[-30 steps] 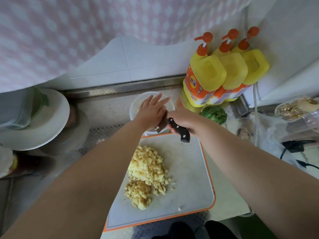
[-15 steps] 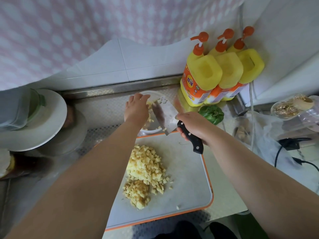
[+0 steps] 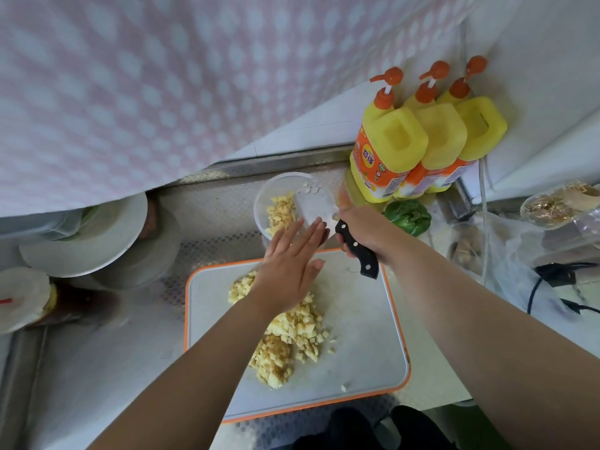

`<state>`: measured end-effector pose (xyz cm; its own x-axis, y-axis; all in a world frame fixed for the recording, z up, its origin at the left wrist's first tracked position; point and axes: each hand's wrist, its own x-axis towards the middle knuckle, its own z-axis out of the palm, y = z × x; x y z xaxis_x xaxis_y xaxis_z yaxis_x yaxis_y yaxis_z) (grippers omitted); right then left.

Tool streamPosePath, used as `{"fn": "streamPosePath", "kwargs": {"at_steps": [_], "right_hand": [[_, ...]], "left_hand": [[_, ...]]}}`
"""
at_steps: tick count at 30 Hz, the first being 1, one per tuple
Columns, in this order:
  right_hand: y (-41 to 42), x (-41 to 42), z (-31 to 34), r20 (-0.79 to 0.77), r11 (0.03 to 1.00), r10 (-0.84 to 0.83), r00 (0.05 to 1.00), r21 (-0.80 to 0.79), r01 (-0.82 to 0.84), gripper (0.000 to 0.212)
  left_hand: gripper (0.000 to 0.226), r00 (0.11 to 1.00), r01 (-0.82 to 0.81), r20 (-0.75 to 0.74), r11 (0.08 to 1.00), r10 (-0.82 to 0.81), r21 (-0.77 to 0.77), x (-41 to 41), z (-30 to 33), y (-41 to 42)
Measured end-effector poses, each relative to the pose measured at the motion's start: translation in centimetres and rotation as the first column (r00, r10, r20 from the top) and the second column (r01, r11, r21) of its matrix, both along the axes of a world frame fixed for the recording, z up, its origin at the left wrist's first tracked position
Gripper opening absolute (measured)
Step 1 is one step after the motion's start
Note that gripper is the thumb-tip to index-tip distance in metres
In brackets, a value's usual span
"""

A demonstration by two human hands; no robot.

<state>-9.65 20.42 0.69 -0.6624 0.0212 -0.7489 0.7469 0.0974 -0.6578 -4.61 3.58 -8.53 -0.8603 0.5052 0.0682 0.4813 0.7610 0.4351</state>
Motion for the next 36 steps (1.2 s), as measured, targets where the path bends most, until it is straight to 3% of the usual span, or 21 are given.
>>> {"fn": "streamPosePath", "kwargs": {"at_steps": [3, 5, 8, 10, 13, 19, 26, 32, 36], "right_hand": [[0.0, 0.5, 0.5, 0.043, 1.0, -0.016, 0.999, -0.024, 0.017, 0.026], [0.2, 0.7, 0.9, 0.049, 1.0, -0.004, 0.999, -0.023, 0.005, 0.027], [0.4, 1.0, 1.7, 0.055, 0.999, 0.036, 0.998, 0.004, -0.037, 0.022], [0.4, 1.2, 2.1, 0.046, 0.997, 0.073, 0.996, 0.035, -0.075, 0.02], [0.3, 1.5, 2.6, 0.044, 0.986, 0.14, 0.989, 0.085, -0.143, 0.021], [0.7, 2.2, 2.6, 0.048, 0.978, 0.18, 0.982, 0.099, -0.184, 0.008], [2.5, 3.8, 2.0, -0.003, 0.983, 0.15, 0.989, 0.11, -0.149, 0.018], [3.1, 4.9, 1.6, -0.134, 0.926, 0.295, 0.946, 0.283, -0.249, 0.033], [3.6, 6.5, 1.4, -0.219, 0.804, 0.457, 0.862, 0.517, -0.294, 0.051]], "left_hand": [[0.07, 0.992, -0.051, 0.114, 0.998, 0.056, -0.038, -1.3, -0.6, -0.8], [0.068, 0.976, -0.079, 0.185, 0.981, 0.111, -0.175, -3.1, -1.0, -1.3], [0.058, 0.954, -0.168, 0.172, 0.914, 0.245, -0.369, -5.9, -0.3, -1.7], [0.055, 0.959, -0.207, 0.124, 0.931, 0.253, -0.3, -6.8, 0.8, -1.2], [0.053, 0.986, -0.109, 0.102, 0.977, 0.129, -0.183, -7.1, 2.0, 0.5], [0.052, 0.973, -0.094, 0.174, 0.948, 0.152, -0.303, -7.4, 0.9, 0.5], [0.053, 0.941, -0.163, 0.204, 0.888, 0.27, -0.429, -7.5, 0.0, -1.3], [0.043, 0.939, -0.305, 0.035, 0.874, 0.342, -0.378, -8.6, 1.4, -0.7], [0.056, 0.949, -0.22, 0.073, 0.809, 0.307, -0.545, -8.8, 1.4, -0.1]]}}
